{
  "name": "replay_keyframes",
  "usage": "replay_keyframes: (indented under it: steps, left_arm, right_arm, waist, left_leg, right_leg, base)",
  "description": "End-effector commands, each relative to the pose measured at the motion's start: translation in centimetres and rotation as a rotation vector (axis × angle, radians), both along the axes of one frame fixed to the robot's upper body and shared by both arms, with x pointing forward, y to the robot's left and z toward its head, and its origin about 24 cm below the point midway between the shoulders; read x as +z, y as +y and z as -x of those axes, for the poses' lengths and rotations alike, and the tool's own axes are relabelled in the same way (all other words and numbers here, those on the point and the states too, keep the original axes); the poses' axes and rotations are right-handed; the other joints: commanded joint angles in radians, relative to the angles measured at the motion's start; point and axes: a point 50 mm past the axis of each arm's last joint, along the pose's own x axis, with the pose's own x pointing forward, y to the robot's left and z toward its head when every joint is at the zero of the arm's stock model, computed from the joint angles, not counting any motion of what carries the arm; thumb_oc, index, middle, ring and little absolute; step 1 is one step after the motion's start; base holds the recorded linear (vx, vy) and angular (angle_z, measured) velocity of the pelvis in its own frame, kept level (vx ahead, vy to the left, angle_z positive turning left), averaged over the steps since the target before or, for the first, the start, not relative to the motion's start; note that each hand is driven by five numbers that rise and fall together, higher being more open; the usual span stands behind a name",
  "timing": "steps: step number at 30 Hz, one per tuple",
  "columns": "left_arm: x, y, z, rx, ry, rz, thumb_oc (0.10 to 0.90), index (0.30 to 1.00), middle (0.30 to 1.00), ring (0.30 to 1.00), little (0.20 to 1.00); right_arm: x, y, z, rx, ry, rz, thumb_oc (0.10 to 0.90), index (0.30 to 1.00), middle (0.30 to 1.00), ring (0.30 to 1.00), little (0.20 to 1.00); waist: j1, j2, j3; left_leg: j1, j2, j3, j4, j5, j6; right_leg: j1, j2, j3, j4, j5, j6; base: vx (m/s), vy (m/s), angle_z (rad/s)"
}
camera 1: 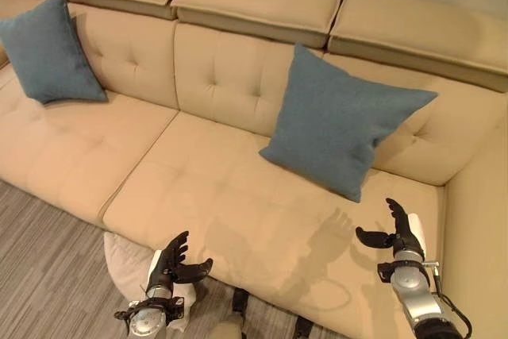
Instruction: Pick up all the scattered cushions and arrange them neatly on the sofa.
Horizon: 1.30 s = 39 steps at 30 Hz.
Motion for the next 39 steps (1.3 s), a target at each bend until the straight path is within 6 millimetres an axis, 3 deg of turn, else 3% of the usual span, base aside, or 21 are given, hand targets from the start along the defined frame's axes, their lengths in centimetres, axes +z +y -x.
replay_keyframes:
  steps: [1, 4, 5, 6, 8, 10, 12, 15, 18, 19, 27, 39]
  left_arm:
    - [4.4, -0.8, -3.9, -0.058, -0.260, 0.014, 0.800, 0.900, 0.900, 0.900, 0.900]
    - [4.9, -1.6, -4.1, -0.095, -0.288, 0.049, 0.800, 0.900, 0.900, 0.900, 0.900]
    - [4.9, -1.6, -4.1, -0.095, -0.288, 0.050, 0.800, 0.900, 0.900, 0.900, 0.900]
    - [5.2, -2.0, -4.3, -0.117, -0.304, 0.059, 0.800, 0.900, 0.900, 0.900, 0.900]
    - [5.3, -2.1, -4.4, -0.126, -0.307, 0.057, 0.800, 0.900, 0.900, 0.900, 0.900]
    - [5.3, -2.6, -4.7, -0.148, -0.308, 0.053, 0.800, 0.900, 0.900, 0.900, 0.900]
    - [5.3, -2.7, -4.8, -0.150, -0.311, 0.053, 0.800, 0.900, 0.900, 0.900, 0.900]
    - [5.5, -2.9, -5.3, -0.149, -0.325, 0.053, 0.800, 0.900, 0.900, 0.900, 0.900]
    - [5.7, -3.0, -5.6, -0.149, -0.335, 0.053, 0.800, 0.900, 0.900, 0.900, 0.900]
    - [5.8, -3.1, -5.9, -0.145, -0.346, 0.054, 0.800, 0.900, 0.900, 0.900, 0.900]
    - [6.1, -2.7, -6.2, -0.118, -0.361, 0.051, 0.800, 0.900, 0.900, 0.900, 0.900]
    - [5.6, -1.8, -5.6, -0.078, -0.339, 0.041, 0.800, 0.900, 0.900, 0.900, 0.900]
  right_arm:
    - [5.6, -0.8, -4.0, -0.049, -0.246, 0.039, 0.800, 0.900, 0.900, 0.900, 0.900]
    - [8.2, -0.7, -6.1, -0.067, -0.334, 0.038, 0.800, 0.900, 0.900, 0.900, 0.900]
    - [8.2, -0.7, -6.1, -0.067, -0.334, 0.038, 0.800, 0.900, 0.900, 0.900, 0.900]
    - [10.0, -0.7, -7.0, -0.077, -0.396, 0.049, 0.800, 0.900, 0.900, 0.900, 0.900]
    - [10.6, -0.7, -7.3, -0.082, -0.419, 0.053, 0.800, 0.900, 0.900, 0.900, 0.900]
    - [13.2, -0.9, -8.3, -0.098, -0.506, 0.079, 0.800, 0.900, 0.900, 0.900, 0.900]
    - [14.0, -1.1, -8.5, -0.102, -0.529, 0.091, 0.800, 0.900, 0.900, 0.900, 0.900]
    - [17.1, -1.0, -9.5, -0.114, -0.620, 0.135, 0.800, 0.900, 0.900, 0.900, 0.900]
    - [18.5, -1.1, -10.0, -0.130, -0.654, 0.149, 0.800, 0.900, 0.900, 0.900, 0.900]
    - [19.5, -1.3, -10.2, -0.143, -0.674, 0.158, 0.400, 0.300, 0.300, 0.300, 0.300]
    - [21.3, -1.8, -10.2, -0.152, -0.726, 0.175, 0.400, 0.300, 0.300, 0.300, 0.300]
    - [22.1, -4.3, -9.0, -0.169, -0.681, 0.331, 0.400, 0.300, 0.300, 0.300, 0.300]
  waist:
    - [0.037, -0.008, 0.024]
    - [0.060, -0.011, 0.044]
    - [0.060, -0.011, 0.044]
    - [0.071, -0.012, 0.056]
    - [0.076, -0.013, 0.059]
    - [0.091, -0.011, 0.072]
    - [0.095, -0.010, 0.073]
    - [0.117, -0.012, 0.082]
    - [0.127, -0.013, 0.085]
    - [0.138, -0.013, 0.089]
    - [0.160, -0.004, 0.087]
    - [0.147, 0.010, 0.084]
  left_leg:
    - [-0.011, 0.029, 0.029, 0.002, -0.098, -0.062]
    - [-0.052, 0.025, 0.024, 0.002, -0.091, -0.064]
    - [-0.052, 0.025, 0.024, 0.002, -0.091, -0.064]
    - [-0.074, 0.021, 0.017, 0.002, -0.086, -0.066]
    - [-0.085, 0.019, 0.013, 0.002, -0.084, -0.067]
    - [-0.115, 0.010, 0.000, 0.002, -0.078, -0.071]
    - [-0.123, 0.007, -0.005, 0.002, -0.077, -0.071]
    - [-0.152, -0.006, -0.023, 0.002, -0.073, -0.073]
    - [-0.163, -0.013, -0.030, 0.002, -0.071, -0.075]
    - [-0.172, -0.018, -0.036, 0.002, -0.070, -0.076]
    - [-0.182, -0.036, -0.058, 0.002, -0.071, -0.081]
    - [-0.173, -0.034, -0.049, 0.002, -0.072, -0.084]
  right_leg:
    - [-0.007, -0.039, -0.021, 0.005, -0.111, 0.071]
    - [-0.044, -0.042, -0.022, 0.005, -0.104, 0.074]
    - [-0.044, -0.042, -0.022, 0.005, -0.104, 0.074]
    - [-0.060, -0.044, -0.026, 0.005, -0.103, 0.075]
    - [-0.069, -0.045, -0.027, 0.005, -0.102, 0.076]
    - [-0.088, -0.049, -0.030, 0.005, -0.100, 0.077]
    - [-0.093, -0.050, -0.035, 0.005, -0.101, 0.078]
    - [-0.103, -0.053, -0.046, 0.005, -0.105, 0.080]
    - [-0.110, -0.054, -0.053, 0.005, -0.105, 0.080]
    - [-0.113, -0.055, -0.062, 0.005, -0.105, 0.082]
    - [-0.105, -0.065, -0.092, 0.005, -0.107, 0.085]
    - [-0.099, -0.070, -0.090, 0.005, -0.104, 0.089]
  base:
    - [-0.01, 0.034, 0.07]
    - [0.01, 0.041, 0.10]
    - [0.02, 0.054, 0.10]
    - [0.03, 0.028, 0.05]
    - [0.04, 0.029, 0.05]
    - [0.06, 0.051, 0.06]
    - [0.04, 0.024, 0.21]
    - [0.04, 0.023, 0.20]
    - [0.02, 0.017, 0.14]
    - [0.03, 0.007, 0.07]
    - [0.02, 0.003, 0.11]
    - [0.00, 0.001, 0.01]
